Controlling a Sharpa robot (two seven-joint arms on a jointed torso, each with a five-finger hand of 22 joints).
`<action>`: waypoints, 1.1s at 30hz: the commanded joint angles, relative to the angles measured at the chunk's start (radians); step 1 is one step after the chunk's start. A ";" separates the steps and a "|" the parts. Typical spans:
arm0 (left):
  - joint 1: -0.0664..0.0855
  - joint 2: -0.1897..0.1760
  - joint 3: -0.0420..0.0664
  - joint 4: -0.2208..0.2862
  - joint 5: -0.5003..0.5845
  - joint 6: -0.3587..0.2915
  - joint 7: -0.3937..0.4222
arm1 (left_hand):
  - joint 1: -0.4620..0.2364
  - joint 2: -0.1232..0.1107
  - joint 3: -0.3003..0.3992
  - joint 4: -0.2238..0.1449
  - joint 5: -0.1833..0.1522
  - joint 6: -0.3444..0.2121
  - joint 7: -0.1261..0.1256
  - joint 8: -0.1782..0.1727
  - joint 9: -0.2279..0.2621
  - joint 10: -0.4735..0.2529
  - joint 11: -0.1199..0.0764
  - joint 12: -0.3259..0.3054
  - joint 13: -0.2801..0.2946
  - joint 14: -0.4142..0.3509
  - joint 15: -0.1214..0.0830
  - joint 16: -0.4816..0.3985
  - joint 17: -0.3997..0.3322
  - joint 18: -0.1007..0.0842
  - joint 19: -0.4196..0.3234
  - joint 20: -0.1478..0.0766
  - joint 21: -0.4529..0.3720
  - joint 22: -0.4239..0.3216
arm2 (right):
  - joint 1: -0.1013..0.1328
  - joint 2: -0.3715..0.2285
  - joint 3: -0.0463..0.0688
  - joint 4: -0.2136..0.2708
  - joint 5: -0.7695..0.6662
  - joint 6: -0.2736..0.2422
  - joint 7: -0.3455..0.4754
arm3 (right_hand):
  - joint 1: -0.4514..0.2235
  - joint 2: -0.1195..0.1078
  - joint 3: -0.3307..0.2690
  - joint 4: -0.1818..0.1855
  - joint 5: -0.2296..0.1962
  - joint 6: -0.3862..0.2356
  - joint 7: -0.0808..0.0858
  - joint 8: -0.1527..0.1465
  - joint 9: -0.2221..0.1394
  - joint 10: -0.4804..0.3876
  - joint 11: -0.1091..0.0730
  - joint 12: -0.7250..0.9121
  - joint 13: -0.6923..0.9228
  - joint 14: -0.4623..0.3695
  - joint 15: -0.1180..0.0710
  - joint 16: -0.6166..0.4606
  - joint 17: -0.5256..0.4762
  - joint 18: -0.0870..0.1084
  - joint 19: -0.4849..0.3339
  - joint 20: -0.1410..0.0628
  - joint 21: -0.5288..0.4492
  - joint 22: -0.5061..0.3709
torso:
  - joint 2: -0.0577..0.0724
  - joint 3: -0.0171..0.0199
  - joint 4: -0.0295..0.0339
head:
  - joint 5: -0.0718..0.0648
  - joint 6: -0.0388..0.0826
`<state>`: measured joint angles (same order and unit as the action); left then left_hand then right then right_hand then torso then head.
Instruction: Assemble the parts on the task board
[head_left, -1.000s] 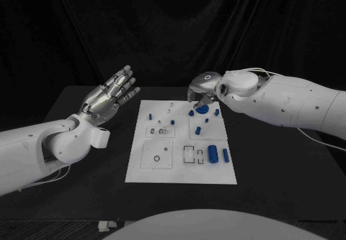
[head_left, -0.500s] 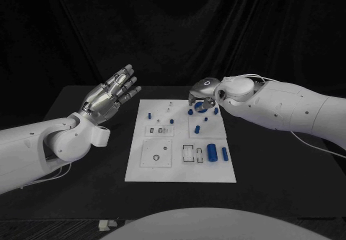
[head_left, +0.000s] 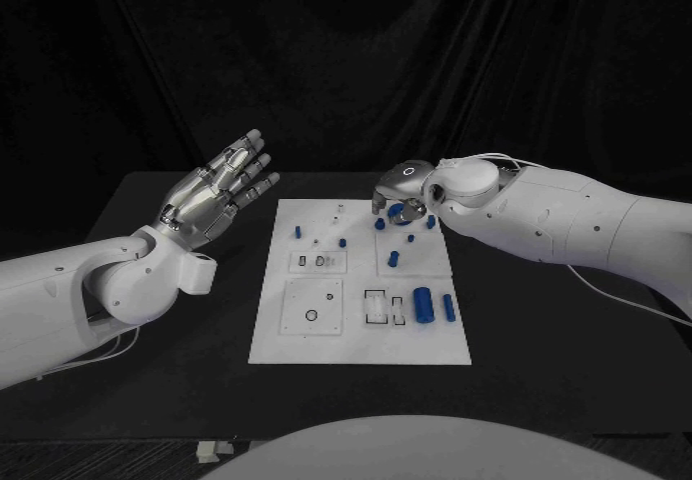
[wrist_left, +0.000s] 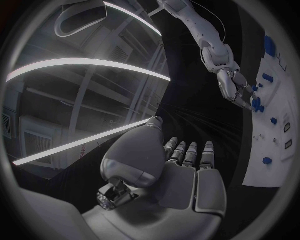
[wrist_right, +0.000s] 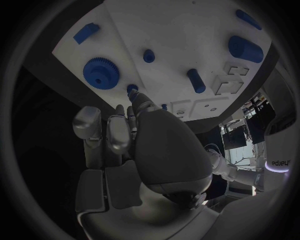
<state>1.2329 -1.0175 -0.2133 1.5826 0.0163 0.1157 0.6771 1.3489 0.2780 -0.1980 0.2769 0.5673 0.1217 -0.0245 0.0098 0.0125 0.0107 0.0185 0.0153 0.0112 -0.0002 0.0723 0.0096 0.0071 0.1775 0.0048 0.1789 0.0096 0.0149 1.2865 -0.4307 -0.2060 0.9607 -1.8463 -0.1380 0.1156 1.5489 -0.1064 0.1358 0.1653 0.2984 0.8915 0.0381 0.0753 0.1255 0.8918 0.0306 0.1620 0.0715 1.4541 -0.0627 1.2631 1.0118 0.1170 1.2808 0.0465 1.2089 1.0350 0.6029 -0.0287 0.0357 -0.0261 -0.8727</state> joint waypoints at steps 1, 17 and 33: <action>-0.001 0.003 0.001 -0.001 -0.004 0.021 0.063 | 0.009 0.000 0.041 -0.013 0.019 0.005 0.010 0.011 0.008 0.004 0.007 0.013 -0.001 0.000 0.012 -0.010 -0.007 -0.006 0.007 0.008 0.002 -0.006 | -0.007 0.006 0.001 -0.013 -0.013 -0.018 0.008 | 0.001 0.001 0.061 -0.001 0.022 0.000 0.003 -0.003 -0.012 0.009 0.002 -0.004 0.008 -0.004 0.000 -0.004 -0.010 -0.004 0.000 0.002 0.014 0.022 | -0.001 -0.0001 -0.0007 | 0.000 0.000; -0.004 0.008 0.001 -0.010 -0.004 0.030 0.055 | 0.010 0.000 0.042 -0.014 0.020 0.006 0.013 0.011 0.008 0.004 0.007 0.013 -0.001 0.000 0.013 -0.010 -0.007 -0.006 0.007 0.009 0.002 -0.006 | -0.033 0.046 0.001 -0.076 -0.006 -0.037 0.043 | -0.033 -0.020 0.143 0.007 0.023 0.061 0.014 0.017 -0.003 0.051 0.001 0.000 0.008 -0.005 0.001 -0.004 -0.008 -0.007 0.004 0.004 0.025 0.055 | 0.000 0.0000 -0.0007 | -0.007 0.000; -0.008 0.012 0.001 -0.017 -0.004 0.047 0.038 | 0.013 0.001 0.046 -0.015 0.022 0.009 0.023 0.012 0.009 0.004 0.006 0.014 -0.001 0.000 0.014 -0.010 -0.007 -0.004 0.008 0.012 0.002 -0.006 | -0.058 0.088 0.001 -0.146 0.050 -0.096 0.095 | -0.039 -0.017 0.204 -0.002 0.005 0.142 0.017 0.053 0.028 0.134 -0.005 0.014 0.011 -0.013 -0.002 -0.012 -0.019 -0.008 -0.001 0.002 0.023 0.070 | 0.001 0.0001 0.0004 | -0.003 0.000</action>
<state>1.2267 -1.0076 -0.2135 1.5654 0.0158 0.1414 0.6774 1.3490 0.2780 -0.1705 0.2632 0.5675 0.1339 -0.0120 0.0098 0.0125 0.0107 0.0185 0.0153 0.0112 -0.0002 0.0725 0.0096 0.0071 0.1776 0.0151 0.1896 0.0096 0.0149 1.2328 -0.3442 -0.2057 0.8179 -1.8080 -0.1900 0.1890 1.5338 -0.1212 0.3037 0.1681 0.2981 1.0188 0.0505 0.1081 0.1394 1.0128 0.0246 0.1627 0.0717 1.4493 -0.0667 1.2630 1.0030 0.1169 1.2809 0.0465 1.2090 1.0840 0.6028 -0.0286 0.0351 -0.0281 -0.8728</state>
